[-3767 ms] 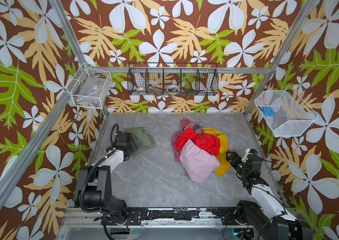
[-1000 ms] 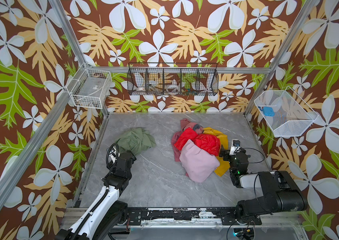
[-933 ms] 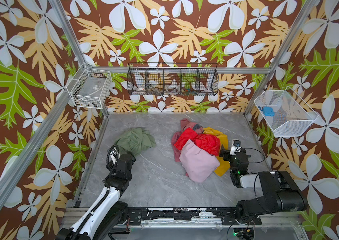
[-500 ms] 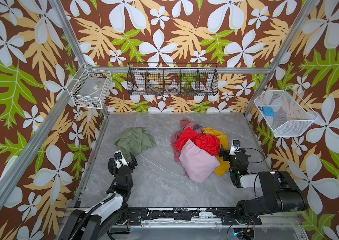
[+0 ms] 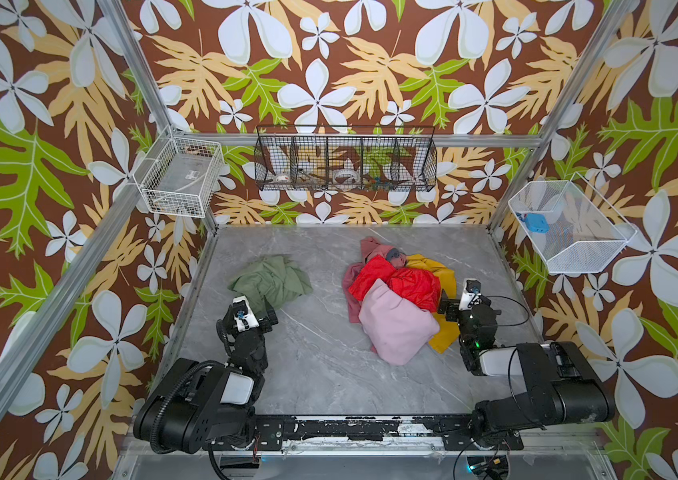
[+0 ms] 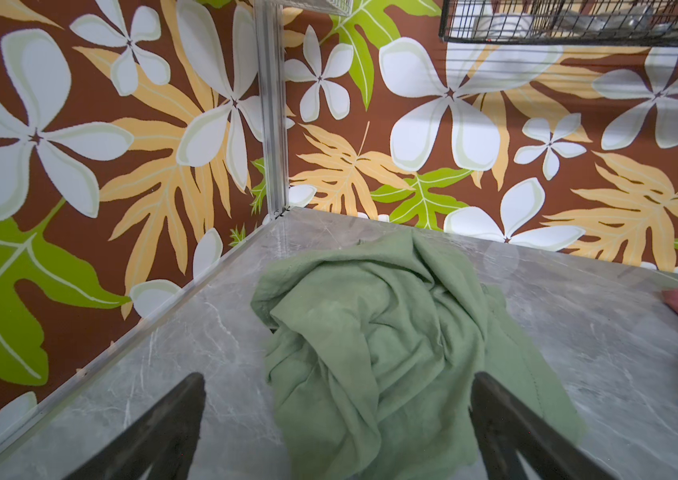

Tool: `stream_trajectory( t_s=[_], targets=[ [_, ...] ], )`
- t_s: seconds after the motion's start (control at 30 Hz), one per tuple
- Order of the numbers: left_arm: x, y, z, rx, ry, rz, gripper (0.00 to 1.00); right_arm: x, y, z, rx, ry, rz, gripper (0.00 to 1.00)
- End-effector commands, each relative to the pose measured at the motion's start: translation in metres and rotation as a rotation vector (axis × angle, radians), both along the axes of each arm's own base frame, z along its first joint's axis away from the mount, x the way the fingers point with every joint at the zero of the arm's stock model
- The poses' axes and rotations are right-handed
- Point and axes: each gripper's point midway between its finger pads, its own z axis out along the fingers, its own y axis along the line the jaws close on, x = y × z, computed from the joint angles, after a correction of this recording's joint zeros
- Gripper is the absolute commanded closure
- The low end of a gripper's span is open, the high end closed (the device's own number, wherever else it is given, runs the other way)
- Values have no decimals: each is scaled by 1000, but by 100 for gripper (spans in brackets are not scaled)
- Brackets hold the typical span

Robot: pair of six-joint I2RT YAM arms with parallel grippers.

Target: Pick out a specific cloth from the pile

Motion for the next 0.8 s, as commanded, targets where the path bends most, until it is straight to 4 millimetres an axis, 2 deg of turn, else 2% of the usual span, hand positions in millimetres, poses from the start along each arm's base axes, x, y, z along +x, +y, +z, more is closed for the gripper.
stream_trajectory(
  t_s=[0.0,0.1,0.17,0.77],
  targets=[
    [7,-5,19,-8,-76,-36,0,1,1,3,5,-13,2,0],
    [27,-11,12,-9,0,-75,0,1,1,3,5,-12,3,0],
    [32,-5,8,-34,21,-59,0,1,1,3,5,-13,3,0],
    [32,-4,8,-35,17,-58,0,1,1,3,5,-10,3,0]
  ],
)
